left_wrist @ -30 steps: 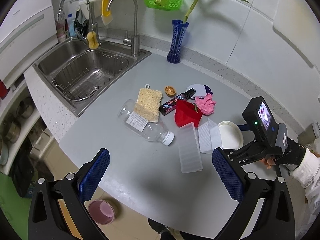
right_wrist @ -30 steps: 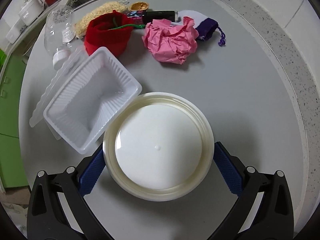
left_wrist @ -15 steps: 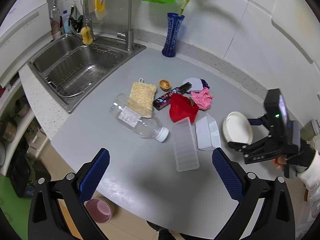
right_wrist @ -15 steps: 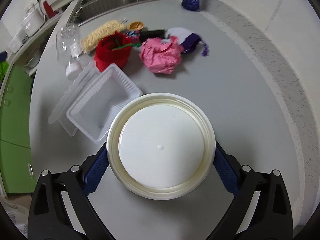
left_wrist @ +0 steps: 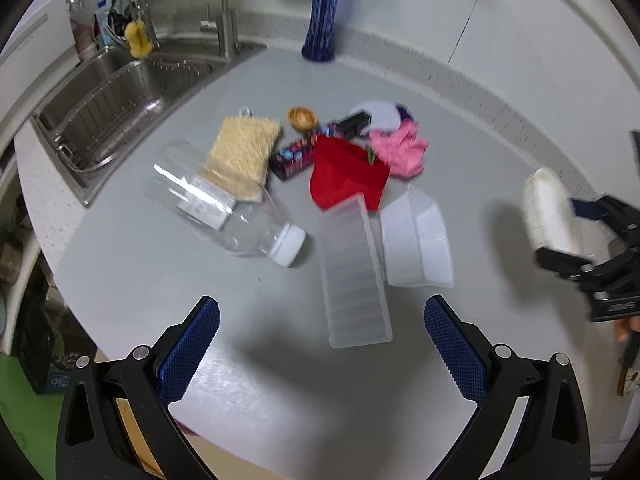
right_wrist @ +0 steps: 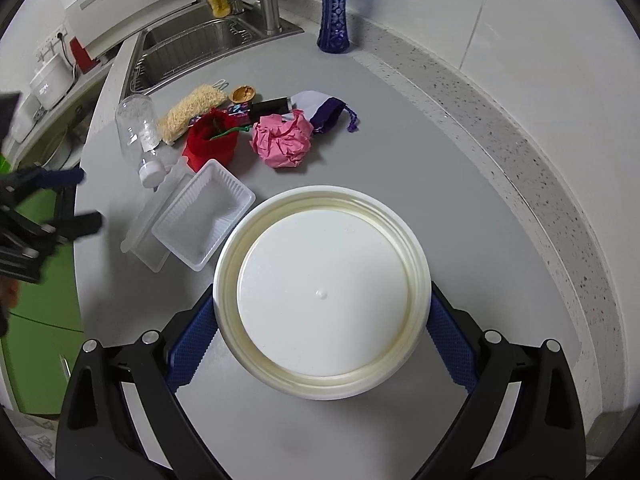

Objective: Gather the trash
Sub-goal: 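Grasp the clear plastic tray with the left gripper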

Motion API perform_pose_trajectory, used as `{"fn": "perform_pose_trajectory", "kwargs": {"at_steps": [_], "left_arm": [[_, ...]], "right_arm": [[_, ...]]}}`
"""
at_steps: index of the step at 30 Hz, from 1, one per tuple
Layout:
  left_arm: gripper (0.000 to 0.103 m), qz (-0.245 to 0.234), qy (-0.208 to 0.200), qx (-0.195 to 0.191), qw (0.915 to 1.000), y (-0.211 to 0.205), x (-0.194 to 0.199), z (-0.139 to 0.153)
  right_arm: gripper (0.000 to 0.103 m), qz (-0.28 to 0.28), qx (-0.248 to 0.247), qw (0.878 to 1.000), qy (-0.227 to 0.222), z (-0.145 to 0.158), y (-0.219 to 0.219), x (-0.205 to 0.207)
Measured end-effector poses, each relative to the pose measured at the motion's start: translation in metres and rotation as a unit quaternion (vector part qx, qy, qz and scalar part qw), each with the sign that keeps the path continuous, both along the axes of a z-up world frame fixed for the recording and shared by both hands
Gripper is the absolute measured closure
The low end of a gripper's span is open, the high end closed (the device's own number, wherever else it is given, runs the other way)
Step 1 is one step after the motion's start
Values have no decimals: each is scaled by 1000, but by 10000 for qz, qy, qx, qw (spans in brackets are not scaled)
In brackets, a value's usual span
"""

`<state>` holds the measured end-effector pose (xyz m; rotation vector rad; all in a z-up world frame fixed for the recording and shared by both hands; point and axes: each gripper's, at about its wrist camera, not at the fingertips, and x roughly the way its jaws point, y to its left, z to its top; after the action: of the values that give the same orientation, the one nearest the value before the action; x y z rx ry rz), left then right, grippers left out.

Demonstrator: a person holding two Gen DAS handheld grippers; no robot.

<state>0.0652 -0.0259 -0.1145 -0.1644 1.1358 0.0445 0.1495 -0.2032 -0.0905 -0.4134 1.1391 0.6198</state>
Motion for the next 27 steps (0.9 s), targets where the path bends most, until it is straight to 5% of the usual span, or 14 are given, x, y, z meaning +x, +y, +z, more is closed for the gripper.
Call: {"fn": "perform_pose_trajectory", "kwargs": {"at_steps": [4,11,14,18,20,27], "left_arm": [[7,21,201,3,9998,-7,6,-22],[44,-5,451,22,9990,-16,13,-43],[68,-37,461,-17,9989,-18,12,-43],[79,11,411,-59,9991,-13,10,-37],[95,30,386,-88,9992,-9,10,-35],[95,94,126,-246,9996,-2,-8,-14]], "right_arm": [[8,-75,19,10000,10,-1,-6,1],[8,-96,44,9999,11,-1,-8,4],[8,-91,51,9999,-16,0,-8,5],[8,-87,69,9999,-71,3,-9,5],[8,-84,93,9999,-103,5,-9,5],[8,-31,204,9995,-244,15,-8,-2]]}}
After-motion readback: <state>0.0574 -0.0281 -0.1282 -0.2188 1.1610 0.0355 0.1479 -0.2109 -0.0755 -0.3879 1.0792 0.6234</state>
